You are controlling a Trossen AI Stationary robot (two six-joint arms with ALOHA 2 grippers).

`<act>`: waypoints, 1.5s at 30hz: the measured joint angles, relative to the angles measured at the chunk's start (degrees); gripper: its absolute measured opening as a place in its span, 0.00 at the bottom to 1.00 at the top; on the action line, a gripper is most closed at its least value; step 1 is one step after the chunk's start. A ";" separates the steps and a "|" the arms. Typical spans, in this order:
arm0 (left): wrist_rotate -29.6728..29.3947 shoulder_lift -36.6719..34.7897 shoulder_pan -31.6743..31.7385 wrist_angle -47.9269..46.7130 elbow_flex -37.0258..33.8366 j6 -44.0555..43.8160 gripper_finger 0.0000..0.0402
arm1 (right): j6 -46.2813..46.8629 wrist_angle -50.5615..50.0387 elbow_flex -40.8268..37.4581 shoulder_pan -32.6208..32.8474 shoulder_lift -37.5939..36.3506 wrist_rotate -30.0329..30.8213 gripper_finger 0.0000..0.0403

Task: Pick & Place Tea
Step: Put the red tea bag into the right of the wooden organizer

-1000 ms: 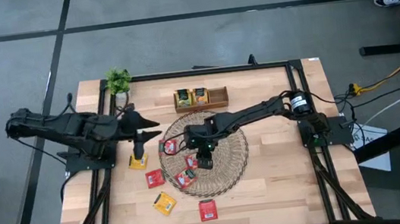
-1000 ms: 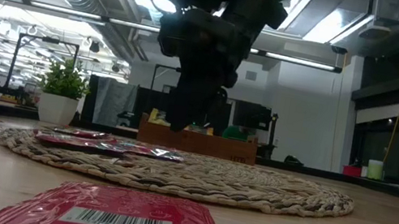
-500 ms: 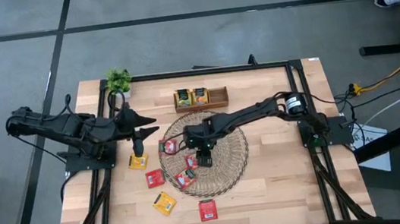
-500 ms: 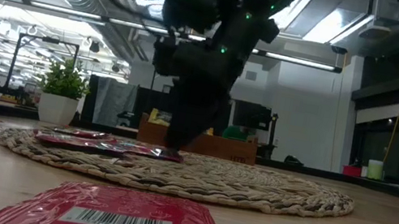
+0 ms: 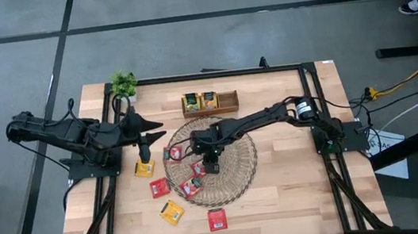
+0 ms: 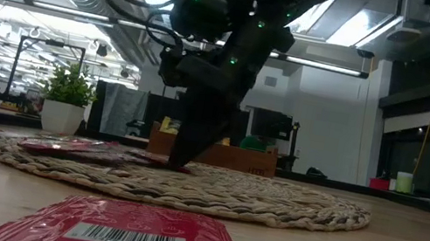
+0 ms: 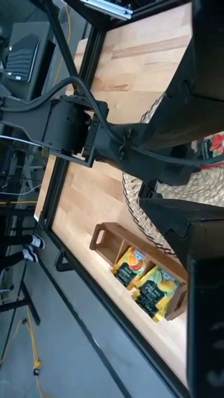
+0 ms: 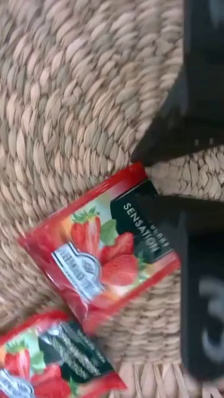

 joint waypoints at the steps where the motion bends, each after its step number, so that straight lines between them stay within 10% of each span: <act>1: -0.10 0.00 0.00 0.00 0.00 0.01 0.34 | 0.01 0.03 0.00 -0.03 0.04 -0.03 0.14; 8: -1.50 0.00 0.00 0.00 0.02 0.16 0.34 | 1.72 0.48 -0.04 0.02 0.09 0.66 0.01; 45: -2.33 -0.07 0.01 -0.08 0.07 1.03 0.34 | -7.56 -24.25 26.48 -1.87 0.37 7.25 0.00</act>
